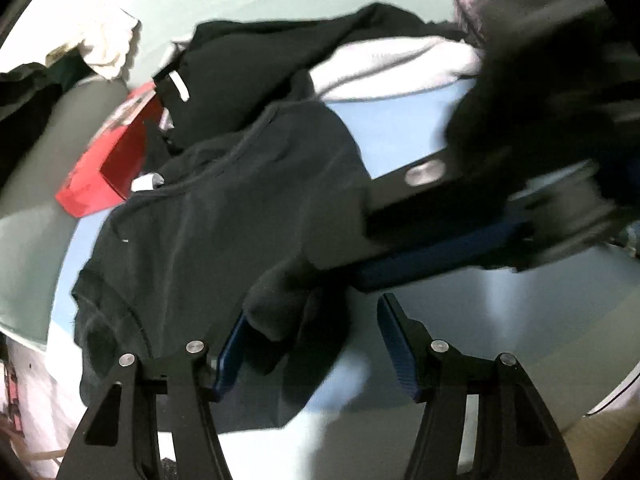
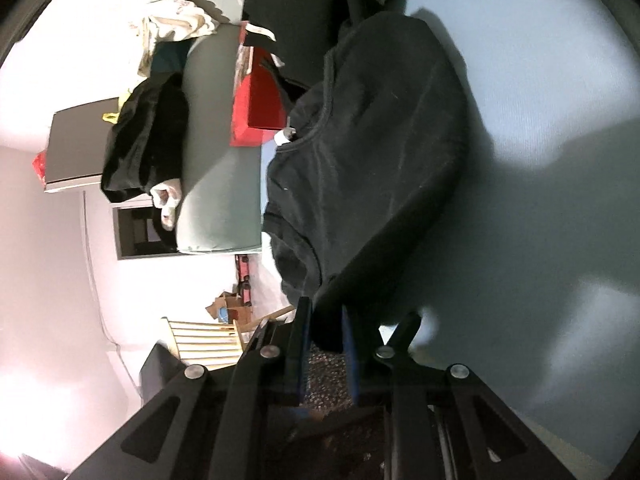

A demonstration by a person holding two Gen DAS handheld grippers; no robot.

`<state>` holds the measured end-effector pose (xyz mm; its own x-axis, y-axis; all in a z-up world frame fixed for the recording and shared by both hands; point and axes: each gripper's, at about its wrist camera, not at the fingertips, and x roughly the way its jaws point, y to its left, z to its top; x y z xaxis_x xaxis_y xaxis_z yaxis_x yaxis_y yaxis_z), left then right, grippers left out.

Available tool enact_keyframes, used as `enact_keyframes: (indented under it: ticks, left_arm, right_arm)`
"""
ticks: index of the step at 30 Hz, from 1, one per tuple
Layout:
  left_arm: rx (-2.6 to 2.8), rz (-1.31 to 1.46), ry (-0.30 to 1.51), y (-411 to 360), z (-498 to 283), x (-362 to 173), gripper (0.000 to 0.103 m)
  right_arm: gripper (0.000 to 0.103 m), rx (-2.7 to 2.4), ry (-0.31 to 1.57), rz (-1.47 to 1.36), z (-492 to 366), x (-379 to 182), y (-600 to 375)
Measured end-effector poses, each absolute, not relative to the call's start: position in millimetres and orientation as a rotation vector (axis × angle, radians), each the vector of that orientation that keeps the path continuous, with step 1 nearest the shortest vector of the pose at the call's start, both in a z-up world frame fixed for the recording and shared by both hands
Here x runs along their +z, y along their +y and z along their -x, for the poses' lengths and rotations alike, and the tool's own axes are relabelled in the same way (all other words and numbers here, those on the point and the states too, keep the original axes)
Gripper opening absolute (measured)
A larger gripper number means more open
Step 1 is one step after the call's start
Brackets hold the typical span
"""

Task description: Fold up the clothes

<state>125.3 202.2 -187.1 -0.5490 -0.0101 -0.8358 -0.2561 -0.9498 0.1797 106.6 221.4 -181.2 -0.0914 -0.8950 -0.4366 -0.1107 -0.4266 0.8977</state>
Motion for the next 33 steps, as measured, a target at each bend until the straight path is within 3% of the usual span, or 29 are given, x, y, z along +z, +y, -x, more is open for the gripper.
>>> enact_keyframes:
  ticks: [1, 2, 3, 4, 5, 10, 13, 17, 18, 19, 22, 28, 33]
  left_arm:
    - [2.573, 1.434, 0.383, 201, -121, -191, 0.046]
    - [2.533, 1.457, 0.339, 199, -117, -195, 0.027]
    - [2.516, 1.479, 0.3, 196, -114, -198, 0.021]
    - [2.511, 1.487, 0.243, 190, -112, -197, 0.018]
    - [2.506, 1.493, 0.184, 184, -111, -196, 0.015]
    - [2.431, 1.488, -0.346, 137, -107, -181, 0.013]
    - [2.396, 1.463, -0.545, 116, -111, -175, 0.013]
    - [2.381, 1.437, -0.643, 107, -119, -171, 0.013]
    - [2.383, 1.433, -0.652, 105, -119, -172, 0.013]
    - [2.389, 1.427, -0.656, 104, -120, -171, 0.013]
    - [2.404, 1.402, -0.659, 102, -124, -162, 0.013]
    - [2.293, 1.352, -0.699, 126, -141, -151, 0.013]
    - [2.078, 1.334, -0.591, 188, -158, -147, 0.013]
  right_arm:
    - [0.016, -1.579, -1.122, -1.537, -108, -178, 226]
    - [0.022, -1.58, -1.129, -1.523, -106, -176, 230]
    - [0.029, -1.587, -1.134, -1.51, -106, -174, 235]
    - [0.05, -1.624, -1.129, -1.507, -105, -172, 243]
    - [0.06, -1.694, -1.115, -1.519, -103, -170, 253]
    - [0.071, -1.825, -1.074, -1.597, -78, -186, 275]
    - [0.072, -1.851, -1.046, -1.617, -53, -196, 267]
    - [0.074, -1.914, -1.005, -1.562, -15, -201, 244]
    - [0.073, -1.931, -0.989, -1.56, -7, -203, 238]
    - [0.064, -1.955, -0.978, -1.56, -1, -204, 233]
    - [0.02, -1.986, -0.926, -1.587, 7, -208, 224]
    - [0.01, -2.087, -0.992, -1.465, -32, -172, 272]
    - [0.009, -2.223, -1.021, -1.425, -83, -144, 325]
